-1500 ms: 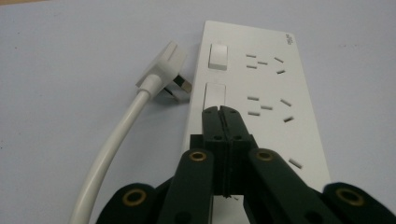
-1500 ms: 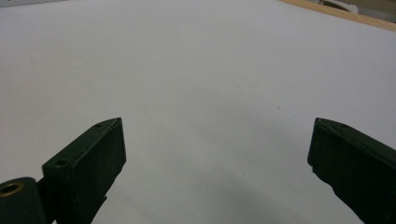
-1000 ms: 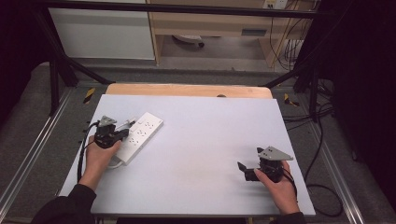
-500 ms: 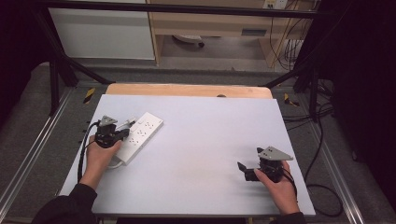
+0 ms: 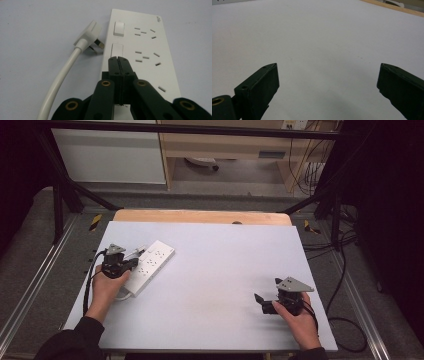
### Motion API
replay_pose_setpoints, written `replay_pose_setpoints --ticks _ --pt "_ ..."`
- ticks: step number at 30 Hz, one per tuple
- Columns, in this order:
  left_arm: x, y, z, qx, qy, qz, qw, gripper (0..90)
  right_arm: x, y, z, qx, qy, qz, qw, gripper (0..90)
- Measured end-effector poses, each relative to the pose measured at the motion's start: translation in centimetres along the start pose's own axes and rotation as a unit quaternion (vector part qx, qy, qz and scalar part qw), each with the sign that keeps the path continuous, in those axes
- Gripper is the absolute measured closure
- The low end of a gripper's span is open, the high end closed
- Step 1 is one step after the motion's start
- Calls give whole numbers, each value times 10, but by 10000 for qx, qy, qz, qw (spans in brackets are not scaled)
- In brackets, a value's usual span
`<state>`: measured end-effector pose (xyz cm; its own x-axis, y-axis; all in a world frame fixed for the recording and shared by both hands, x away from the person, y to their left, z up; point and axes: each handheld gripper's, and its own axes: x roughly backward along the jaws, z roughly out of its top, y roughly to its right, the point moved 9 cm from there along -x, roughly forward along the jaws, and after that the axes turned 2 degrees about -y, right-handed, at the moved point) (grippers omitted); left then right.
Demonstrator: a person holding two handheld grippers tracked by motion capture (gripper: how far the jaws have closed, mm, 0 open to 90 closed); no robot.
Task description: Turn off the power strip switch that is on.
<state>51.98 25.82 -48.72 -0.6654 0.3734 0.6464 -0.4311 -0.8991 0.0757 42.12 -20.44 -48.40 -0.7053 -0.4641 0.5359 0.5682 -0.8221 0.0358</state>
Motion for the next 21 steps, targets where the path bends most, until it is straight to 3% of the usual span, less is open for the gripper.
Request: replay_pose_setpoints --ticks 21 --pt "-1 -1 0 62 -6 -53 10000 900 0 0 0 2 -13 0 10000 46"
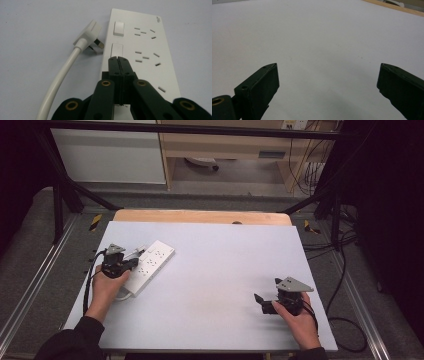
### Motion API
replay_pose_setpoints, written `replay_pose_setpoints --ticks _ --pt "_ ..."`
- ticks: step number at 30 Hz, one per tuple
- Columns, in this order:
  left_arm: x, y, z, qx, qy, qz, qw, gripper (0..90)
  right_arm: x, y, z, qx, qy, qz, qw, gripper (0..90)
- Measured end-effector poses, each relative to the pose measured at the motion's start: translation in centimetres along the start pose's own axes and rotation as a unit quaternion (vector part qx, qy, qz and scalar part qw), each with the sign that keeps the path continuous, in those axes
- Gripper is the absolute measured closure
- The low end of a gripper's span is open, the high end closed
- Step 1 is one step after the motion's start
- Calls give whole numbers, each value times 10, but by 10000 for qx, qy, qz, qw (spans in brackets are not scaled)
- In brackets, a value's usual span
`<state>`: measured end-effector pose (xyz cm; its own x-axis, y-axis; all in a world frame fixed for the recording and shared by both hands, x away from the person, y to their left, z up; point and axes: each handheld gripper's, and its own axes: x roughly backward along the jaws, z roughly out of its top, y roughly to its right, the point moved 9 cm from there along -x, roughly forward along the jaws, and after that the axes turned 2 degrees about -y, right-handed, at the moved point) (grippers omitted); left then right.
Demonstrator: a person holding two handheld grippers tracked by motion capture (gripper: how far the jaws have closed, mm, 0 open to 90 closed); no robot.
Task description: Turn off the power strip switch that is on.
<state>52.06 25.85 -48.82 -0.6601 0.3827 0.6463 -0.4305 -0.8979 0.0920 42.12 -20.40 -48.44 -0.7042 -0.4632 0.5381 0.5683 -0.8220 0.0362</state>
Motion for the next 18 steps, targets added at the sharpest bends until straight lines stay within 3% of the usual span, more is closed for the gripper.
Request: replay_pose_setpoints --ticks 3,7,18 --pt "-3 1 0 19 -27 -28 10000 900 0 0 0 -1 -6 -4 10000 46" --pt "-5 4 1 -192 -76 77 9998 900 0 0 0 1 6 -6 10000 46" --pt "-4 4 1 -184 -57 82 9998 900 0 0 0 14 0 -5 10000 46"
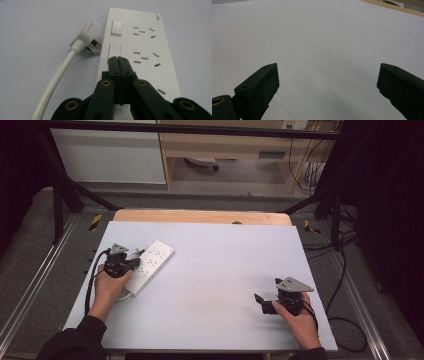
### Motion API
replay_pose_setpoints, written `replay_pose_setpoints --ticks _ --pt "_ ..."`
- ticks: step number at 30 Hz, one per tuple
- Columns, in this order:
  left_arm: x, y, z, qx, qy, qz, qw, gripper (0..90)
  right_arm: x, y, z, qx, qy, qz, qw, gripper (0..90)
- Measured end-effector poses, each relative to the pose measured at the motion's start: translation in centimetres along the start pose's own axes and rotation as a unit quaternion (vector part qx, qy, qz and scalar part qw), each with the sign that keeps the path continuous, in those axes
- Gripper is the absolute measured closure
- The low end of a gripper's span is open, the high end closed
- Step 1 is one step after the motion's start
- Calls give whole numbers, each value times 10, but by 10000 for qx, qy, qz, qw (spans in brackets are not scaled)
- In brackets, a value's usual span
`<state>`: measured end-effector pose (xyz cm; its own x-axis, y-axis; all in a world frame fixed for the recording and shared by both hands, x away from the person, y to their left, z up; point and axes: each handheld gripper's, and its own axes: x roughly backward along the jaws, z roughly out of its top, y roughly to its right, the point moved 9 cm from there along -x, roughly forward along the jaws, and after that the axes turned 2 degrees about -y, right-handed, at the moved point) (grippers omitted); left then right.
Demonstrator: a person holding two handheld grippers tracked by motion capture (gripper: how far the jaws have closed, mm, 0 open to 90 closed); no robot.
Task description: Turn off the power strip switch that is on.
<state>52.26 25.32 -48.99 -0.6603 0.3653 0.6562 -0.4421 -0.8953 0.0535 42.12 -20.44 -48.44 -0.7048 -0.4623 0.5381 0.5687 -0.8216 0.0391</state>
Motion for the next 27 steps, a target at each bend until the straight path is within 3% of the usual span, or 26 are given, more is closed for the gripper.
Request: replay_pose_setpoints --ticks 27 --pt "0 0 1 -12 101 -16 9999 900 0 0 0 10 8 -5 10000 46"
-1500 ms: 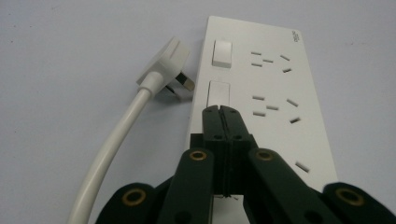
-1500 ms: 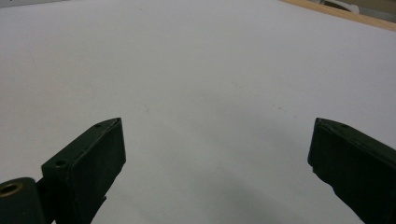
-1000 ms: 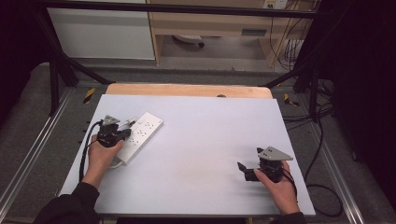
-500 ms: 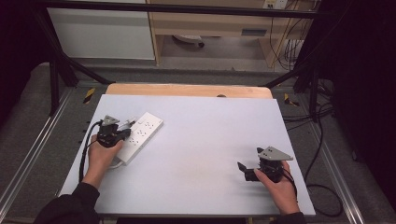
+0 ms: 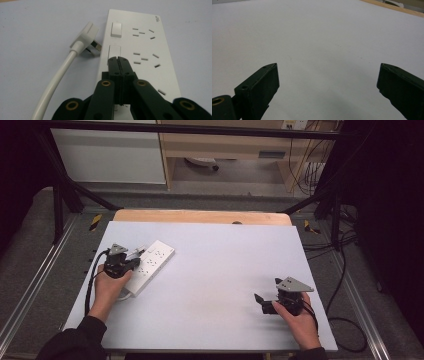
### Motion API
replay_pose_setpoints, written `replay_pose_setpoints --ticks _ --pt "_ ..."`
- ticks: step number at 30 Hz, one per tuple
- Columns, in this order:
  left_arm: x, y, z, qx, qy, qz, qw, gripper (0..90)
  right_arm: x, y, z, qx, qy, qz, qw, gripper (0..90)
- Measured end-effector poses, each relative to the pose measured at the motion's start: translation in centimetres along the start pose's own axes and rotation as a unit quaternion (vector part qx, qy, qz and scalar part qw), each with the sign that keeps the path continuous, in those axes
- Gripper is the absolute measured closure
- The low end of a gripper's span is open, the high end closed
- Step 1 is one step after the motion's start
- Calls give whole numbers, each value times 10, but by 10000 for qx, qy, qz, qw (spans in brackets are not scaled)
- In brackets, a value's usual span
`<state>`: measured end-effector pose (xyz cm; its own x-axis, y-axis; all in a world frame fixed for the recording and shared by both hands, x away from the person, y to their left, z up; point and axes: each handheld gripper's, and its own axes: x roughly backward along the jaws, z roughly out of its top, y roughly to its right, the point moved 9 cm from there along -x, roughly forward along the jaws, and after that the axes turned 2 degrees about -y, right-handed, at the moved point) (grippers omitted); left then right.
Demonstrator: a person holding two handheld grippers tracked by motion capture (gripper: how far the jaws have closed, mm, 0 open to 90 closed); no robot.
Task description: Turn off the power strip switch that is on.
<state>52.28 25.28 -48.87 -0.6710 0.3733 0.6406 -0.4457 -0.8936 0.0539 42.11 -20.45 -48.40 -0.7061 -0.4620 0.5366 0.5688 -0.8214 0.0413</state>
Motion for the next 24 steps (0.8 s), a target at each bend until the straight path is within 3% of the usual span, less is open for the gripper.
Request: replay_pose_setpoints --ticks 18,24 --pt "9 5 14 -54 551 -57 9984 898 0 0 0 -3 -5 -5 10000 47" --pt "11 5 18 13 688 -7 9976 755 0 0 0 -5 -8 -4 10000 47"
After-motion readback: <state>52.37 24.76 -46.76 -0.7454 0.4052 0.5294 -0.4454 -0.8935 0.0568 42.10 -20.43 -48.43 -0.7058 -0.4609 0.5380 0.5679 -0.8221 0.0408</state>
